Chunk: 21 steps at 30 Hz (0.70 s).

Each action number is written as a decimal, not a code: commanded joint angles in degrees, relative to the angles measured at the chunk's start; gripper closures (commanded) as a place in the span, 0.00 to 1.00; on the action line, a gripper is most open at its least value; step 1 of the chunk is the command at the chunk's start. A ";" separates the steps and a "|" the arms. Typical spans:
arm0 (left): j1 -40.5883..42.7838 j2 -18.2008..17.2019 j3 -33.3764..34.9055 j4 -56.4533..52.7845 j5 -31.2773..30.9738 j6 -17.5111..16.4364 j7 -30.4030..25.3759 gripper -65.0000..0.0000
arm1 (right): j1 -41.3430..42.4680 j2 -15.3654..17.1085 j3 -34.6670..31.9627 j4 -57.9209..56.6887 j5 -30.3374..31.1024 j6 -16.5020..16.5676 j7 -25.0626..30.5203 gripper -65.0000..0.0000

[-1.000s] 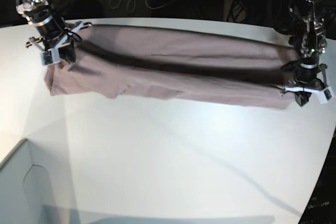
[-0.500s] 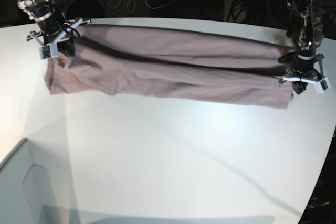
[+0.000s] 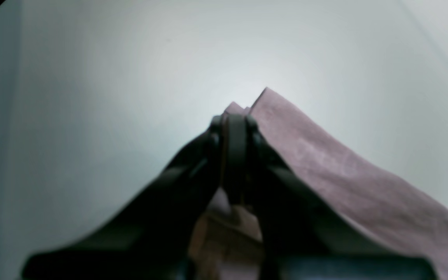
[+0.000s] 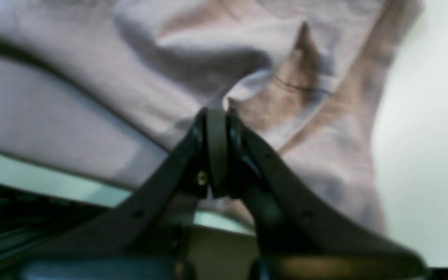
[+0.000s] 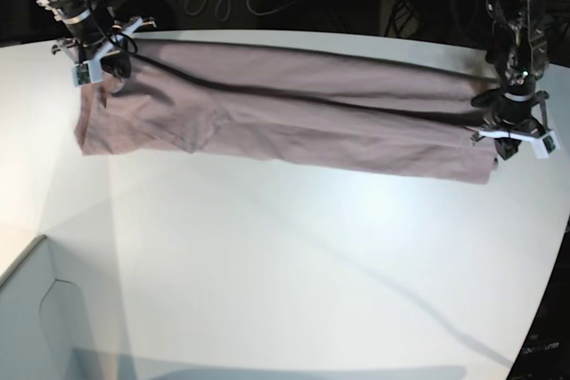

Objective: Layout the t-shirt on the table in an organized manner, then fold the t-shirt properly
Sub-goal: 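Lift the strip ends with both grippers and straighten the folded shirt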

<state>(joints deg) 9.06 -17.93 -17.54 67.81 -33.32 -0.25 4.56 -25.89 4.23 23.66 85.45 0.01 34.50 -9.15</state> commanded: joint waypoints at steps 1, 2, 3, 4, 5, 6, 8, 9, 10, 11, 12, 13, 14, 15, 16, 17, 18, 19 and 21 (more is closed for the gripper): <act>0.04 -0.84 -0.35 0.80 -0.13 -0.14 -1.35 1.00 | 0.09 0.65 0.30 0.57 0.65 0.36 1.45 1.00; 0.04 -0.84 -0.35 0.80 -0.13 -0.14 -1.35 1.00 | 0.09 0.65 0.30 0.48 0.65 0.36 1.45 1.00; 0.22 -0.84 -0.35 0.80 -0.13 -0.14 -1.35 0.99 | 0.18 0.65 0.30 0.40 0.65 0.36 1.45 1.00; 0.48 -0.84 -0.35 0.80 -0.13 -0.14 -1.26 0.99 | 0.18 0.65 0.30 0.40 0.65 0.36 1.45 1.00; 0.83 -0.84 -0.35 0.80 -0.13 -0.14 -1.26 0.99 | 0.18 0.65 0.30 0.40 0.65 0.36 1.45 1.00; 1.09 -0.84 -0.35 0.80 -0.13 -0.14 -1.26 0.99 | 0.18 0.65 0.30 0.40 0.65 0.36 1.45 1.00; 1.09 -0.84 -0.35 0.80 -0.13 -0.14 -1.00 0.99 | 0.18 0.65 0.21 0.40 0.65 0.36 1.45 1.00; 1.09 -0.84 -0.35 0.80 -0.13 -0.14 -0.91 0.99 | 0.18 0.56 0.21 0.40 0.65 0.36 1.45 1.00; 1.09 -0.84 -0.35 0.80 -0.13 -0.14 -0.82 0.97 | 0.18 0.47 0.21 0.40 0.65 0.36 1.45 1.00; 1.09 -0.84 -0.35 0.80 -0.13 -0.14 -0.82 0.93 | 0.18 0.47 0.21 0.40 0.65 0.36 1.45 1.00; 1.09 -0.84 -0.35 0.80 -0.13 -0.06 -0.82 0.87 | 0.18 0.47 0.21 0.40 0.65 0.36 1.45 1.00; 1.18 -0.84 -0.35 0.80 -0.13 -0.06 -0.82 0.80 | 0.18 0.47 0.12 0.40 0.65 0.36 1.45 1.00; 1.18 -0.84 -0.35 0.80 -0.13 -0.06 -0.82 0.74 | 0.18 0.47 0.12 0.40 0.65 0.36 1.45 1.00; 1.53 -0.84 -0.35 0.80 -0.13 -0.06 -0.82 0.67 | 0.18 0.47 0.12 0.40 0.65 0.36 1.45 1.00; 2.15 -0.84 -0.35 0.98 -0.13 0.03 -0.91 0.61 | 0.18 0.47 0.12 0.40 0.65 0.36 1.45 1.00; 2.68 -0.75 -0.35 1.33 -0.13 0.03 -1.08 0.55 | 0.18 0.47 0.12 0.40 0.65 0.36 1.45 1.00; 2.85 -0.75 -0.35 1.42 -0.13 0.12 -1.08 0.51 | 0.18 0.47 0.12 0.40 0.65 0.36 1.45 1.00; 3.03 -0.75 -0.44 1.42 -0.13 0.12 -1.08 0.49 | 0.18 0.47 0.12 0.40 0.65 0.36 1.45 1.00; 3.03 -0.84 -1.32 1.07 -0.13 0.03 -1.17 0.48 | 0.18 0.47 0.12 0.40 0.65 0.36 1.45 1.00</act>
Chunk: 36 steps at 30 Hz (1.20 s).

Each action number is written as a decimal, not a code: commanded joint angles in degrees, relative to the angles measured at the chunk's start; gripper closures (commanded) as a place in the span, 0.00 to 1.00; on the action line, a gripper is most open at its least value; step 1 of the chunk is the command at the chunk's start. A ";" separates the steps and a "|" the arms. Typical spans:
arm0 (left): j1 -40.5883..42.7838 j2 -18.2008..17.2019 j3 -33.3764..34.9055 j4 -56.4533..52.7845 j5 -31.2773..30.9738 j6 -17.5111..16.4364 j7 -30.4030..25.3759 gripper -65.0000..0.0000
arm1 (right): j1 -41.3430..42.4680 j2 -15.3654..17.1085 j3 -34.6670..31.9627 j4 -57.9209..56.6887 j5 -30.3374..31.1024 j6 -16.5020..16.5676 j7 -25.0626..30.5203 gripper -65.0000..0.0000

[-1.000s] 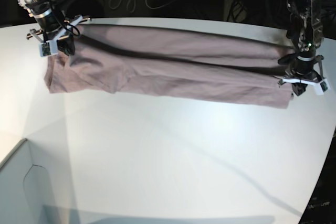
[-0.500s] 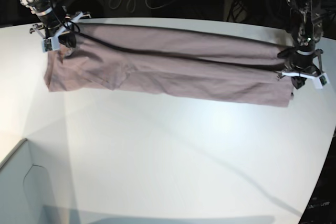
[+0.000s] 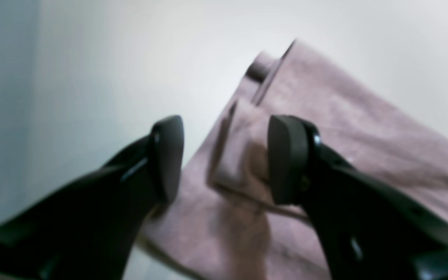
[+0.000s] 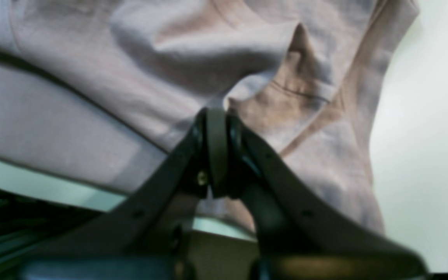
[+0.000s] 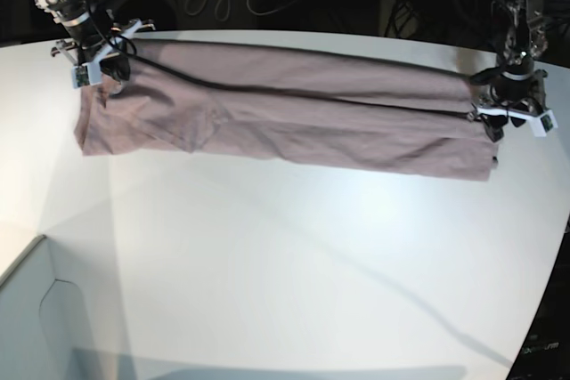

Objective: Layout the t-shirt on the table in an organized manner, then fold the t-shirt properly
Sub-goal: 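Lift the strip ends with both grippers and straighten the folded shirt, then carry the strip end with the left gripper toward the right gripper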

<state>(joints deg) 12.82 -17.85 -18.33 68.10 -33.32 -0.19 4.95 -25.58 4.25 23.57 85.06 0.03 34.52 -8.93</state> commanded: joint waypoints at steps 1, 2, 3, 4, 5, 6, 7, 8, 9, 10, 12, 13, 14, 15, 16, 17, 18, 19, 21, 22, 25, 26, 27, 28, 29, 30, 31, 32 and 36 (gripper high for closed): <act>-0.73 -0.92 -1.59 0.52 -0.13 -0.03 -1.30 0.48 | -0.13 0.45 0.21 0.79 0.63 0.33 1.24 1.00; -0.73 -0.84 -2.38 0.43 -0.13 -0.03 -1.30 0.48 | -0.13 0.45 0.21 0.88 0.63 0.33 1.24 1.00; -0.73 -0.84 -2.64 0.43 -0.13 -0.12 -1.30 0.48 | -0.13 0.36 0.21 0.88 0.63 0.33 1.24 1.00; -0.73 -0.40 -2.64 0.43 -0.13 -0.12 -1.30 0.48 | -0.13 0.36 0.21 0.88 0.63 0.33 1.24 1.00; -0.73 0.04 -2.64 0.43 -0.04 -0.12 -1.30 0.48 | -0.13 0.36 0.12 0.88 0.63 0.33 1.24 1.00; -0.82 0.31 -2.73 0.43 0.22 -0.12 -1.30 0.48 | -0.13 0.36 0.12 0.88 0.63 0.33 1.24 1.00; -0.99 0.31 -2.73 0.43 0.31 -0.12 -1.30 0.48 | -0.13 0.36 0.12 0.88 0.63 0.33 1.24 1.00; -0.99 0.31 -2.64 0.43 0.31 -0.12 -1.21 0.48 | -0.13 0.36 0.12 0.88 0.63 0.33 1.24 1.00; -1.08 0.40 -2.64 0.43 0.05 -0.12 -1.21 0.48 | -0.13 0.28 0.12 0.88 0.63 0.33 1.24 1.00; -1.08 0.57 -2.64 0.43 -0.04 -0.12 -1.21 0.48 | -0.13 0.28 0.12 0.88 0.63 0.33 1.24 1.00; -1.08 1.71 -2.64 -0.10 0.40 -0.12 -1.21 0.48 | -0.13 0.28 0.12 0.97 0.63 0.33 1.24 1.00; -1.17 1.89 -2.64 -0.80 0.40 -0.12 -1.21 0.48 | -0.13 0.28 0.12 0.97 0.63 0.33 1.24 1.00; -1.26 2.15 -2.64 -1.85 0.40 -0.12 -1.21 0.48 | -0.13 0.28 0.12 0.97 0.63 0.33 1.24 1.00; -1.35 2.15 -2.73 -2.82 0.31 -0.12 -1.21 0.48 | -0.13 0.28 0.12 0.97 0.63 0.33 1.24 1.00; -1.96 2.24 -2.73 -3.96 0.05 -0.12 -1.21 0.48 | -0.13 0.28 0.12 0.97 0.63 0.33 1.24 1.00; -2.49 2.24 -2.64 -5.02 -0.04 -0.12 -1.21 0.48 | -0.13 0.28 0.12 0.97 0.63 0.33 1.24 1.00; -3.02 2.33 -2.64 -6.25 0.31 -0.12 -1.21 0.48 | -0.13 0.28 0.12 0.97 0.63 0.33 1.24 1.00; -3.37 2.33 -2.64 -7.57 0.31 -0.12 -1.21 0.48 | -0.13 0.28 0.12 0.97 0.63 0.33 1.24 1.00; -3.90 2.33 -2.64 -8.71 0.31 -0.12 -1.21 0.48 | -0.13 0.28 0.12 0.97 0.63 0.33 1.24 1.00; -3.90 2.33 -2.64 -8.97 0.31 -0.12 -1.21 0.48 | -0.13 0.28 0.12 0.97 0.63 0.33 1.24 1.00; -3.63 2.33 -2.55 -8.97 0.31 -0.21 -1.21 0.48 | -0.13 0.28 0.12 1.05 0.63 0.33 1.24 1.00; -3.54 2.33 -2.55 -8.89 0.31 -0.21 -1.21 0.48 | -0.13 0.28 0.12 1.05 0.63 0.33 1.24 1.00; -3.54 2.33 -2.38 -8.89 0.31 -0.21 -1.21 0.48 | -0.13 0.28 0.12 1.05 0.63 0.33 1.24 1.00; -3.54 2.33 -1.76 -8.89 0.31 -0.21 -1.21 0.49 | -0.13 0.28 0.12 1.05 0.63 0.33 1.24 1.00; -3.54 2.15 -0.71 -8.89 -0.04 -0.21 -1.21 0.49 | -0.13 0.28 0.12 1.05 0.63 0.33 1.24 1.00; -3.54 1.98 0.26 -8.89 -0.13 -0.21 -1.21 0.49 | -0.13 0.28 0.12 1.05 0.63 0.33 1.24 1.00; -3.63 1.98 1.14 -8.89 -0.13 -0.21 -1.21 0.52 | -0.13 0.28 0.03 1.05 0.63 0.33 1.24 1.00; -3.72 1.98 1.67 -8.89 -0.13 -0.21 -1.21 0.57 | -0.13 0.28 0.03 1.05 0.63 0.33 1.24 1.00; -3.98 2.33 1.84 -9.24 -0.13 -0.21 -1.30 0.81 | -0.13 0.28 0.03 1.05 0.63 0.33 1.24 1.00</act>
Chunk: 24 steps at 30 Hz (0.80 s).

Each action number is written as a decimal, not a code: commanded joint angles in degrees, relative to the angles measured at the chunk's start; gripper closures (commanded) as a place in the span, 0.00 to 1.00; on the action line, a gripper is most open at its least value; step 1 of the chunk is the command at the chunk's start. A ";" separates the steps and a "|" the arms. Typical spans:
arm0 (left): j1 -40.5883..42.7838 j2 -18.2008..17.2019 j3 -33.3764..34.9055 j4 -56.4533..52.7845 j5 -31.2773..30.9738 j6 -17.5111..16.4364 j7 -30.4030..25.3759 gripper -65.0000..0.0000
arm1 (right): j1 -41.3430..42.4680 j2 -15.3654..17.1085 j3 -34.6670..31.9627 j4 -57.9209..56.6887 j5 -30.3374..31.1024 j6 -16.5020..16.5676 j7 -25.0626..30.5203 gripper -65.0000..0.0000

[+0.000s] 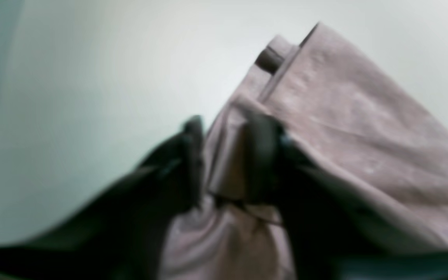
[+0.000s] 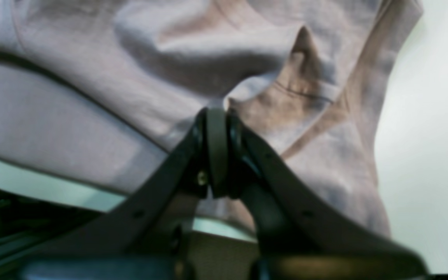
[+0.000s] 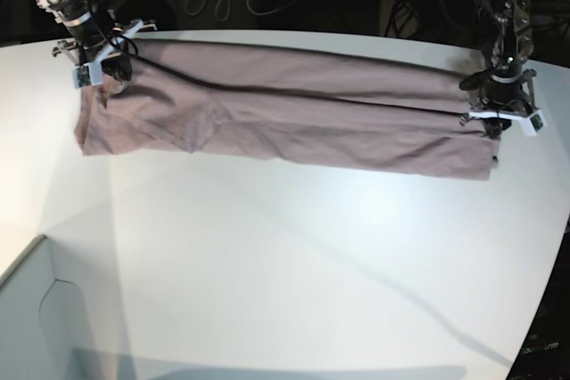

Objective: Layout the t-shirt on the table in an organized manner, then fold the t-shirt properly
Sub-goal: 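Carry the strip end with the left gripper toward the right gripper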

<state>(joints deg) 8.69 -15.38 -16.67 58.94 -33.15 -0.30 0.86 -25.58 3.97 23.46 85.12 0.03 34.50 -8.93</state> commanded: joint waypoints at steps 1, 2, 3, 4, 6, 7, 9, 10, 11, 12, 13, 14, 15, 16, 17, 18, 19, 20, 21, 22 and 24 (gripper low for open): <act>0.06 -0.14 0.27 -0.17 -0.30 -0.10 2.79 0.90 | -0.13 0.56 0.14 0.99 0.63 0.36 1.24 1.00; -0.29 -0.14 0.27 -0.17 -0.30 -0.10 2.87 1.00 | -0.13 0.65 0.14 0.99 0.63 0.36 1.24 1.00; -0.56 -0.14 0.36 -0.17 -0.30 -0.10 2.96 1.00 | -0.13 0.65 0.14 0.99 0.63 0.36 1.24 1.00; -0.64 -0.14 0.36 -0.08 -0.13 -0.10 2.96 1.00 | -0.13 0.65 0.14 0.99 0.63 0.36 1.24 1.00; -0.56 -0.14 0.36 0.80 -0.30 -0.10 2.87 1.00 | -0.13 0.65 0.14 0.99 0.63 0.36 1.24 1.00; -0.56 -0.14 0.36 1.94 -0.13 -0.10 2.87 1.00 | 0.05 0.65 0.14 0.99 0.63 0.36 1.24 1.00; -0.20 -0.14 0.36 6.07 0.14 -0.10 2.87 1.00 | 0.75 0.65 0.14 0.90 0.54 0.36 0.88 1.00; 0.67 -0.14 0.36 8.10 0.14 -0.10 2.87 1.00 | 0.75 0.65 0.14 0.90 0.54 0.36 0.80 1.00; 1.38 -0.14 0.36 10.29 0.14 -0.10 2.87 1.00 | 0.84 0.65 0.14 0.90 0.54 0.36 0.80 1.00; 2.08 -0.14 0.36 12.84 0.05 -0.10 2.87 1.00 | 0.92 0.56 0.14 0.90 0.54 0.36 0.80 1.00; 2.87 0.04 0.45 15.39 -0.04 -0.10 2.87 1.00 | 1.01 0.56 0.14 0.90 0.54 0.36 0.80 1.00; 3.75 0.48 0.97 17.68 0.14 -0.01 2.87 1.00 | 1.01 0.56 0.14 0.90 0.54 0.36 0.80 1.00; 4.45 1.00 1.59 19.35 0.22 -0.01 2.87 1.00 | 1.01 0.56 0.14 0.90 0.54 0.36 0.80 1.00; 5.16 1.35 2.29 21.55 0.22 -0.01 2.87 1.00 | 1.01 0.56 0.14 0.90 0.54 0.36 0.80 1.00; 6.04 1.53 2.73 23.74 0.22 -0.01 2.87 1.00 | 1.01 0.56 0.14 0.90 0.54 0.36 0.80 1.00; 7.00 2.15 3.96 25.68 0.22 -0.01 2.87 1.00 | 1.01 0.56 0.14 0.90 0.54 0.36 0.80 1.00; 7.80 2.50 5.37 27.35 0.31 -0.01 2.61 1.00 | 1.01 0.56 0.14 0.90 0.54 0.36 0.80 1.00; 8.23 2.76 6.60 28.76 0.31 -0.01 2.61 1.00 | 1.01 0.56 0.14 0.90 0.54 0.36 0.80 1.00; 8.67 2.94 8.18 29.81 0.40 -0.01 2.61 1.00 | 1.01 0.56 0.14 0.90 0.54 0.36 0.80 1.00; 8.85 3.11 10.12 30.60 1.01 -0.01 2.61 1.00 | 1.01 0.56 0.14 0.90 0.54 0.36 0.80 1.00; 8.76 3.55 14.69 31.13 3.48 0.16 2.52 1.00 | 1.10 0.56 0.14 0.90 0.54 0.36 0.80 1.00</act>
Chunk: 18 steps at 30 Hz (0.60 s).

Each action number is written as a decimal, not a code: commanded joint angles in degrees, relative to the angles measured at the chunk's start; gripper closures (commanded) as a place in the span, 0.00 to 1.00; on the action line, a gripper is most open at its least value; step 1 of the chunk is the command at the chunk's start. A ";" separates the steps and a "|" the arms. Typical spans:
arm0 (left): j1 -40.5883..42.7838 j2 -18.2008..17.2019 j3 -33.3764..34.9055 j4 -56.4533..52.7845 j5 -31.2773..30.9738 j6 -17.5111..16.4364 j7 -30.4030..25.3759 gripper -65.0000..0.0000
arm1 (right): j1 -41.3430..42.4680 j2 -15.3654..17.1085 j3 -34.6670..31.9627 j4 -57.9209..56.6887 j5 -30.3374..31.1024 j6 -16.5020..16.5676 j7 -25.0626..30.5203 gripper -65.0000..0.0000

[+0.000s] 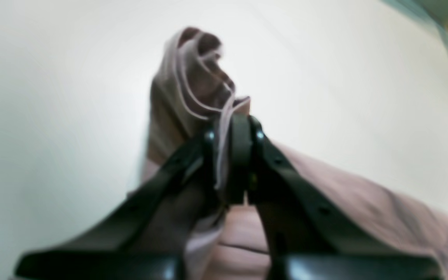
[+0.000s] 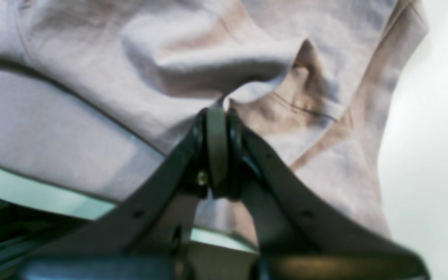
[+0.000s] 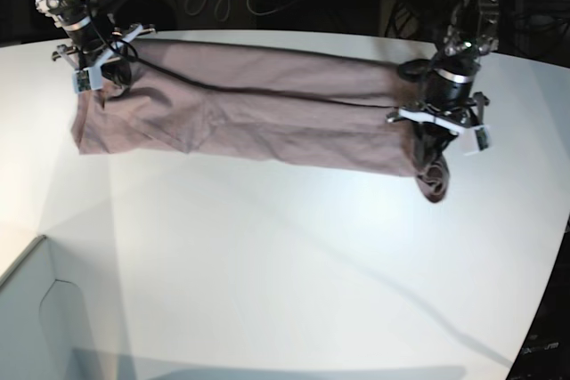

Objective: Layout the t-shirt on the table in an organized manner, then fold the t-shirt properly
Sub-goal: 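Carry the strip end with the left gripper toward the right gripper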

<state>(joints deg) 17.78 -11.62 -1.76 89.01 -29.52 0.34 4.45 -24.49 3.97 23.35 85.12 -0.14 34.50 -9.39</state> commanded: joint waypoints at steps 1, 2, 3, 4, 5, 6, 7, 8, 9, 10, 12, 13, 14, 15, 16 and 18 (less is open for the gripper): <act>-0.59 0.58 2.51 0.88 1.17 -0.38 -1.06 1.00 | 0.01 0.56 0.25 0.90 0.71 0.36 1.26 1.00; -0.77 1.38 4.70 0.79 2.22 -0.38 -1.06 1.00 | 0.01 0.56 0.25 0.90 0.71 0.36 1.26 1.00; -0.77 2.17 7.25 0.17 3.63 -0.38 -1.06 1.00 | 0.01 0.56 0.25 0.90 0.71 0.36 1.26 1.00; -0.86 2.96 9.28 -0.53 5.39 -0.38 -1.06 1.00 | 0.01 0.56 0.25 0.90 0.71 0.36 1.26 1.00; -0.95 3.92 11.47 -1.14 7.14 -0.47 -1.06 1.00 | 0.01 0.56 0.25 0.90 0.71 0.36 1.26 1.00; -1.39 4.98 13.32 -1.41 8.46 -0.47 -1.06 1.00 | 0.01 0.56 0.25 0.90 0.71 0.36 1.17 1.00; -1.82 5.77 14.99 -1.94 9.87 -0.47 -1.06 1.00 | 0.01 0.56 0.25 0.90 0.71 0.36 1.17 1.00; -2.18 6.56 16.75 -2.73 11.36 -0.47 -1.06 1.00 | 0.01 0.56 0.25 0.90 0.71 0.36 1.17 1.00; -2.35 7.09 18.24 -3.52 12.68 -0.47 -1.06 1.00 | 0.01 0.56 0.25 0.90 0.71 0.36 1.17 1.00; -2.44 7.62 19.47 -4.13 13.74 -0.38 -1.15 1.00 | 0.01 0.56 0.25 0.90 0.71 0.36 1.17 1.00; -2.53 8.76 21.06 -5.45 15.32 -0.38 -1.15 1.00 | 0.01 0.56 0.25 0.90 0.71 0.36 1.17 1.00; -2.70 9.38 21.58 -5.89 15.76 -0.38 -1.15 1.00 | 0.01 0.56 0.25 0.90 0.71 0.36 1.17 1.00; -3.32 9.90 21.85 -6.16 16.02 -0.38 -1.15 1.00 | 0.01 0.56 0.25 0.90 0.71 0.36 1.17 1.00; -3.76 10.43 22.02 -6.33 16.29 -0.38 -1.15 1.00 | 0.01 0.56 0.25 0.90 0.71 0.36 1.17 1.00; -3.93 10.78 22.64 -6.77 16.46 -0.47 -1.15 1.00 | 0.01 0.56 0.25 0.90 0.71 0.36 1.17 1.00; -4.37 10.78 24.48 -7.12 17.08 -0.47 -1.15 1.00 | 0.01 0.56 0.25 0.90 0.71 0.36 1.17 1.00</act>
<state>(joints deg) 13.65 -1.43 22.44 80.99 -12.60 0.45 4.91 -24.47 3.97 23.35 85.12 -0.14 34.50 -9.58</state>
